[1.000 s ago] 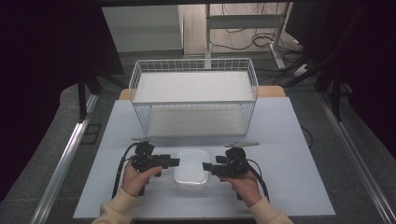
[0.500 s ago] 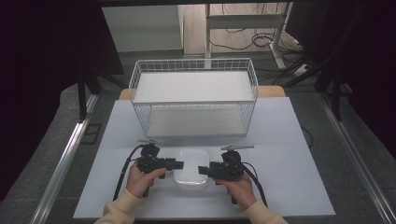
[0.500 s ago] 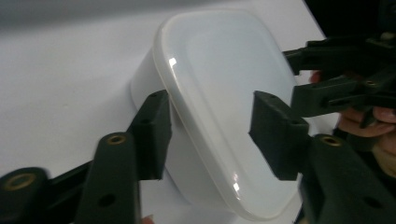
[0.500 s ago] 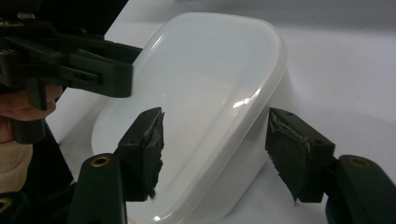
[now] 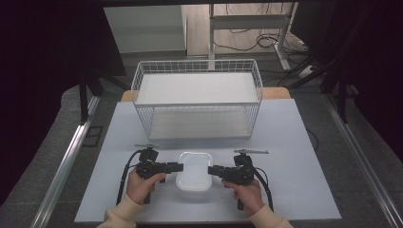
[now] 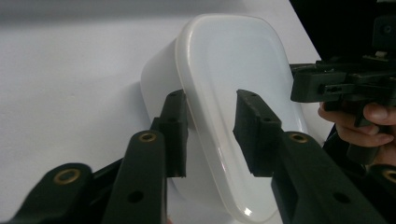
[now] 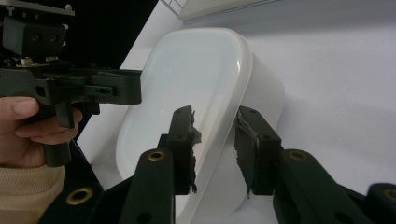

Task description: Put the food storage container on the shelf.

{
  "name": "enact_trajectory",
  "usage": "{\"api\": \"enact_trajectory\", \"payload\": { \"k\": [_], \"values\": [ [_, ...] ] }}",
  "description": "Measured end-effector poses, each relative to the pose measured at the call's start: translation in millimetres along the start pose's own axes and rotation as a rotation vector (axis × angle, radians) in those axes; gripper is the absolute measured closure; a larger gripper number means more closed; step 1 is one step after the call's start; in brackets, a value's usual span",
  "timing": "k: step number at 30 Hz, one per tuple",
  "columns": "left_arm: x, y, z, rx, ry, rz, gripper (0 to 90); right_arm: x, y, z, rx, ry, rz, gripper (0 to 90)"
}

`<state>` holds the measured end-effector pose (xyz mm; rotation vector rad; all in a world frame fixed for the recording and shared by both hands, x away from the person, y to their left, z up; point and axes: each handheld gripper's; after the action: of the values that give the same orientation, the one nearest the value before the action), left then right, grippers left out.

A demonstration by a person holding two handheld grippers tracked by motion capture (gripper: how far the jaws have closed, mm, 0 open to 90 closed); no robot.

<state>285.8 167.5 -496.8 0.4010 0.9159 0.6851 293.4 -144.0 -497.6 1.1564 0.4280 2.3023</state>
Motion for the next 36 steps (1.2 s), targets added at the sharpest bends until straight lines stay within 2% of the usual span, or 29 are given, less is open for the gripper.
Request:
{"api": "enact_trajectory", "payload": {
  "k": [5, 11, 13, 18, 20, 23, 27, 36],
  "values": [
    [-5.3, 6.3, -4.2, -0.036, -0.014, 0.004, 71.2, 5.4, 5.4, -3.1, -0.023, 0.008, -0.007, 71.7],
    [-7.8, 9.7, -5.3, -0.046, -0.028, 0.019, 72.9, 8.0, 6.9, -3.9, -0.036, 0.023, 0.002, 73.8],
    [-10.7, 12.4, -5.4, -0.056, -0.045, 0.035, 74.2, 9.8, 8.3, -3.8, -0.040, 0.029, 0.006, 75.5],
    [-12.7, 15.0, -5.5, -0.065, -0.058, 0.037, 76.3, 11.3, 9.6, -3.4, -0.047, 0.050, 0.002, 76.9],
    [-13.5, 16.6, -5.5, -0.074, -0.062, 0.031, 77.7, 12.5, 11.3, -3.1, -0.054, 0.063, -0.003, 78.8],
    [-17.3, 18.2, -5.4, -0.078, -0.082, 0.044, 78.1, 14.4, 12.2, -2.8, -0.060, 0.088, -0.013, 79.0],
    [-18.2, 19.3, -5.3, -0.083, -0.084, 0.041, 78.1, 15.4, 13.6, -2.2, -0.065, 0.101, -0.009, 79.1],
    [-25.6, 26.5, -2.7, -0.110, -0.116, 0.040, 78.1, 24.6, 21.1, 2.0, -0.089, 0.171, -0.011, 79.3]
  ]
}}
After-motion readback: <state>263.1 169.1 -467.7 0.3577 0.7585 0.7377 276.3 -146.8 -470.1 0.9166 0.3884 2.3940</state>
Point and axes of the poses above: each handheld gripper's, and its own axes: y roughly backward along the jaws, z roughly out of its top, x roughly to its left, and after that the axes turned 3 degrees about z, right-handed
